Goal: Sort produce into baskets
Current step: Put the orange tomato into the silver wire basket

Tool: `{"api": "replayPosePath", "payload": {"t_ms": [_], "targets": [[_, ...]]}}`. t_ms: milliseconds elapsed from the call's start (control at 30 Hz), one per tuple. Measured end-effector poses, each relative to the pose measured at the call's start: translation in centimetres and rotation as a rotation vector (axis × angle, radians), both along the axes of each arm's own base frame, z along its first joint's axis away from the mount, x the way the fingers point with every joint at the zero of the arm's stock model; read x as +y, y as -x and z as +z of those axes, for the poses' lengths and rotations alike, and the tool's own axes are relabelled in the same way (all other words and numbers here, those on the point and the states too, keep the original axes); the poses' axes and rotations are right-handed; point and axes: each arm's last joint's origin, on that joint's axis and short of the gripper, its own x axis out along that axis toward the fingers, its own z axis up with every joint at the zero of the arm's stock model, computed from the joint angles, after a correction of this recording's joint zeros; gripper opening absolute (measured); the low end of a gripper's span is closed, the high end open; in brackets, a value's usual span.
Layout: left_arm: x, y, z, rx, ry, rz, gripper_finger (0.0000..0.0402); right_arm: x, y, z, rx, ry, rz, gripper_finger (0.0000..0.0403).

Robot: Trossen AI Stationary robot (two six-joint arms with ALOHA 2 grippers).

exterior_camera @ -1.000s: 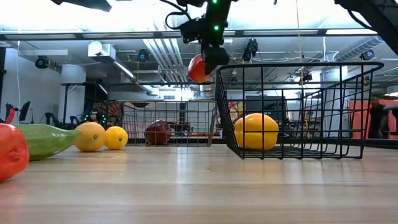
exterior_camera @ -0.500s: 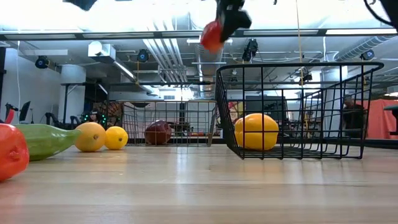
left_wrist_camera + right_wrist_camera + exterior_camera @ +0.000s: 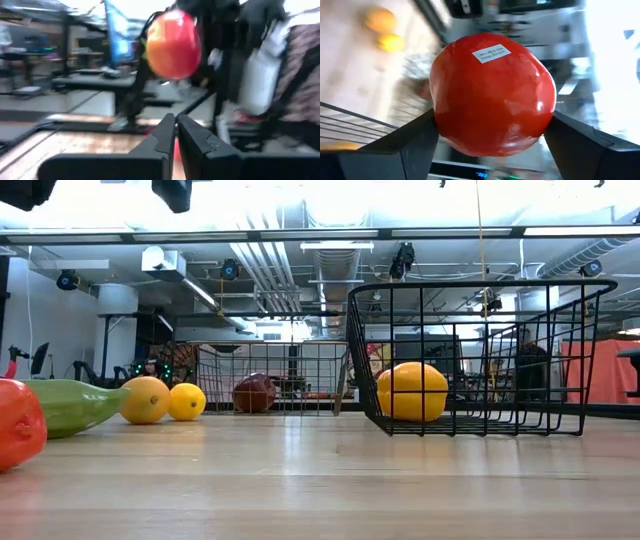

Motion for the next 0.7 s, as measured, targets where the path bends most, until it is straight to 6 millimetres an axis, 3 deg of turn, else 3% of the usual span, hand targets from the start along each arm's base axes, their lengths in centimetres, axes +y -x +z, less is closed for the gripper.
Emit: {"api": "replayPosePath", "payload": {"t_ms": [167, 500, 700], "targets": [[-0.1, -0.5, 1.5, -0.036, 0.022, -0.162, 0.0067, 1.7, 0.4, -2.0, 0.003, 0.192, -0.022, 0.0320], [0.1, -3.8, 2.7, 0.027, -0.098, 0.055, 0.0284, 1.8, 0.4, -3.6, 0.029, 0.226, -0.021, 0.0319], [-0.1, -5.5, 3.6, 0.004, -0.171, -0.031, 0.0359, 2.0, 0.5, -3.7, 0.030, 0.245, -0.020, 0.0319]]}}
